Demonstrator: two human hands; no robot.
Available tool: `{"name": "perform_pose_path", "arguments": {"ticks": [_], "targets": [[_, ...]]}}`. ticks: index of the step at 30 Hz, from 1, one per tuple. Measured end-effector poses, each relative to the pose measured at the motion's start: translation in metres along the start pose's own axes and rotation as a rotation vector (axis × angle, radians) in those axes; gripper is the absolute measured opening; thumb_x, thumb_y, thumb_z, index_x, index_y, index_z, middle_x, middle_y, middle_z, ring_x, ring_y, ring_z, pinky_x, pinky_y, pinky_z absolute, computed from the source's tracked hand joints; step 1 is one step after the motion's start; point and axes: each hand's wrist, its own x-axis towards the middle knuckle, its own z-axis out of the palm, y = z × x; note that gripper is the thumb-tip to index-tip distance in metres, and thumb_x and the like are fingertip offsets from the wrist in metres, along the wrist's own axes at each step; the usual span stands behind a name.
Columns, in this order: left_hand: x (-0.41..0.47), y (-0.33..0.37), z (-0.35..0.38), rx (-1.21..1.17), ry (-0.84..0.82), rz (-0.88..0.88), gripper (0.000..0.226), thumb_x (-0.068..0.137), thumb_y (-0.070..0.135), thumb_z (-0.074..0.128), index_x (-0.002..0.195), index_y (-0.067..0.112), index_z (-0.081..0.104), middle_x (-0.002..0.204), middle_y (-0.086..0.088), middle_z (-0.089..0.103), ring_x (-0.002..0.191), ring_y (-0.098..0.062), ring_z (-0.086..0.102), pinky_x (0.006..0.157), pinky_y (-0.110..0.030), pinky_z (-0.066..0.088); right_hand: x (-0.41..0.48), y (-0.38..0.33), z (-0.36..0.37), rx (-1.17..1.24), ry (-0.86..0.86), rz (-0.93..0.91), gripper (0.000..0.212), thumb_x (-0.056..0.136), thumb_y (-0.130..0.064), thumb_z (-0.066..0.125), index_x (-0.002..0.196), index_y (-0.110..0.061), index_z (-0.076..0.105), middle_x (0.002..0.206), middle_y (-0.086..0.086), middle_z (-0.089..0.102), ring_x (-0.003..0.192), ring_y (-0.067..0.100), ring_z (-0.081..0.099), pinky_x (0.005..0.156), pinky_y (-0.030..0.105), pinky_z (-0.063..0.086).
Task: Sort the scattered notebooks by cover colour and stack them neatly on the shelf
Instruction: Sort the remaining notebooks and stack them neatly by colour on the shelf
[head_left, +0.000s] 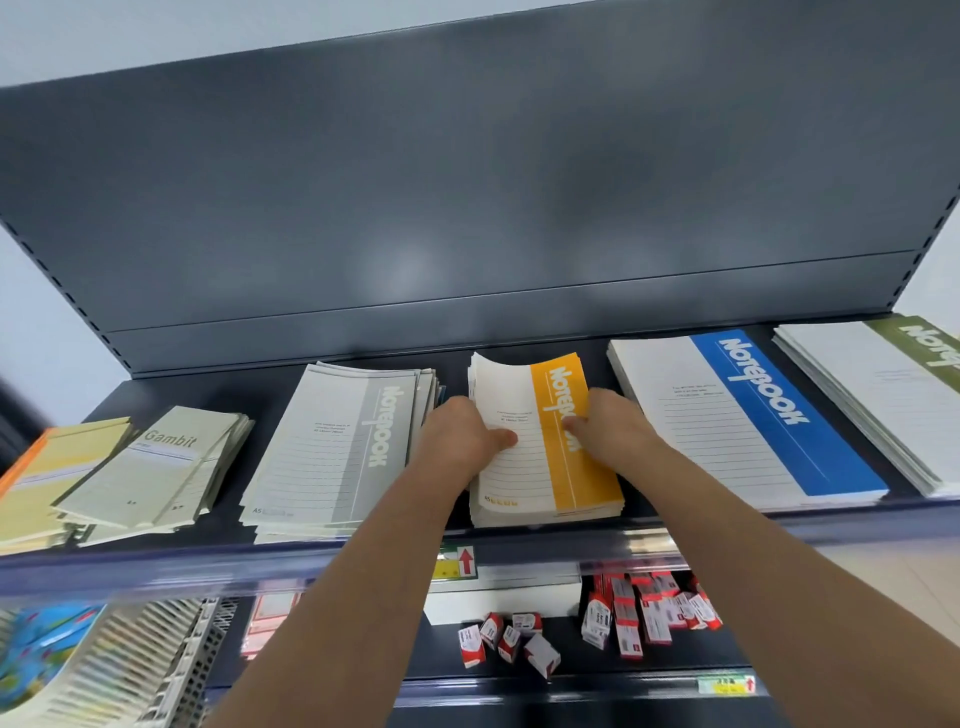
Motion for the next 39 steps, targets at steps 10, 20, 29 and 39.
{"name": "perform_pose_path", "arguments": {"ticks": [10, 20, 29, 39], "targets": [[-0.005, -0.001, 0.006, 0.452, 0.209, 0.204, 0.056, 0.085, 0.047, 0.066, 0.133, 0.024, 0.05, 0.129, -0.005, 0.047, 0.117, -0.024, 0.05, 0.088, -0.036, 0.047, -0.02, -0.004, 0.008, -0.612, 0.207, -0.377, 0.042, 0.097, -0.029, 0.05, 0.139, -0.031, 0.047, 0.145, 0.003, 0.043, 0.135, 0.027, 0.032, 0.107, 0.044, 0.034], [-0.009, -0.013, 0.01, 0.48, 0.178, 0.285, 0.042, 0.095, 0.045, 0.049, 0.132, 0.025, 0.055, 0.131, -0.006, 0.047, 0.122, -0.022, 0.043, 0.096, -0.037, 0.043, -0.025, 0.002, 0.013, -0.69, 0.158, -0.436, 0.039, 0.099, -0.026, 0.045, 0.138, -0.027, 0.045, 0.141, 0.002, 0.047, 0.129, 0.024, 0.04, 0.103, 0.043, 0.037], [-0.022, -0.046, -0.047, 0.196, 0.341, 0.161, 0.036, 0.095, 0.032, 0.056, 0.13, 0.025, 0.058, 0.12, -0.002, 0.062, 0.101, -0.022, 0.062, 0.086, -0.036, 0.053, -0.029, -0.045, 0.012, -0.701, 0.159, -0.502, 0.037, 0.089, -0.012, 0.051, 0.124, -0.022, 0.055, 0.12, 0.003, 0.059, 0.115, 0.025, 0.05, 0.09, 0.039, 0.042], [-0.011, -0.142, -0.133, 0.188, 0.391, -0.064, 0.042, 0.091, 0.034, 0.058, 0.127, 0.013, 0.058, 0.122, -0.009, 0.063, 0.112, -0.033, 0.053, 0.088, -0.038, 0.045, -0.059, -0.121, 0.088, -0.358, 0.09, -0.677, 0.031, 0.098, -0.029, 0.047, 0.127, -0.021, 0.056, 0.13, 0.0, 0.055, 0.12, 0.022, 0.048, 0.097, 0.037, 0.043]]}}
